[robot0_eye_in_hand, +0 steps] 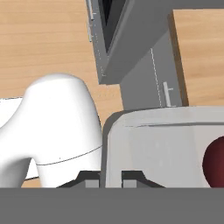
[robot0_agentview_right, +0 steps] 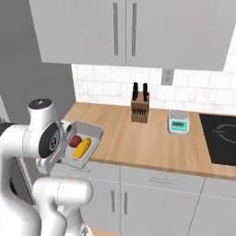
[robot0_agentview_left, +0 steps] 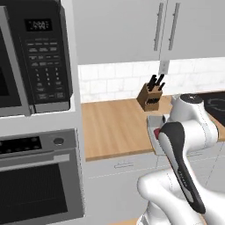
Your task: Take the meat container that has the chicken drumstick and place it on the second highest rack of the freezer. Then take the vegetable container that has the corn and tomato and place it on the highest rack of the freezer.
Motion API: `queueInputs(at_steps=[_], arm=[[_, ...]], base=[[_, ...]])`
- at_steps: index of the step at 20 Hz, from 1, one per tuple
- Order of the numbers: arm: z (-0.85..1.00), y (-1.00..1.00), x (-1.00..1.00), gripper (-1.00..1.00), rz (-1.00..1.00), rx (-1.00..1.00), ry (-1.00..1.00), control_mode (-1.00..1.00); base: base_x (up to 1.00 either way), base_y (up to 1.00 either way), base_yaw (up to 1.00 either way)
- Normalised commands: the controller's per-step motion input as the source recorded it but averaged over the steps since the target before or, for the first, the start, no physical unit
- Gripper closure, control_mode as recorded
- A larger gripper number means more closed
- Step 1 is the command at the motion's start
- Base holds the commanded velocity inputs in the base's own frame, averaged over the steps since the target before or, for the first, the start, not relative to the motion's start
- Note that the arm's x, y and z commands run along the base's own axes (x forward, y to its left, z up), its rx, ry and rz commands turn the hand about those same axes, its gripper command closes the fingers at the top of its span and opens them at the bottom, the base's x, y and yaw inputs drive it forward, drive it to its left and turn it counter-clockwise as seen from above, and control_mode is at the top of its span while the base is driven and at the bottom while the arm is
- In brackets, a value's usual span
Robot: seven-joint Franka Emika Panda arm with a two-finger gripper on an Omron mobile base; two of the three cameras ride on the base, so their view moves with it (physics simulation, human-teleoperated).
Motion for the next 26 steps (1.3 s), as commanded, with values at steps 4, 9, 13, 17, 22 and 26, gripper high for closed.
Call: queueInputs(at_steps=[4, 9, 13, 17, 22, 26], arm=[[0.00, 0.00, 0.00, 1.00, 0.00, 0.00, 0.00, 1.00], [0.00, 0.00, 0.00, 1.00, 0.00, 0.00, 0.00, 1.00], [0.00, 0.00, 0.00, 1.00, 0.00, 0.00, 0.00, 1.00], [0.00, 0.00, 0.00, 1.00, 0.00, 0.00, 0.00, 1.00], [0.00, 0.00, 0.00, 1.00, 0.00, 0.00, 0.00, 1.00], [0.00, 0.00, 0.00, 1.00, 0.00, 0.00, 0.00, 1.00]], base=[[-0.63, 0.27, -0.08], [-0.45, 0.74, -0.01], [-0.48, 1.00, 0.00], [-0.70, 1.00, 0.09], [-0.41, 1.00, 0.22], [-0.33, 1.00, 0.32]])
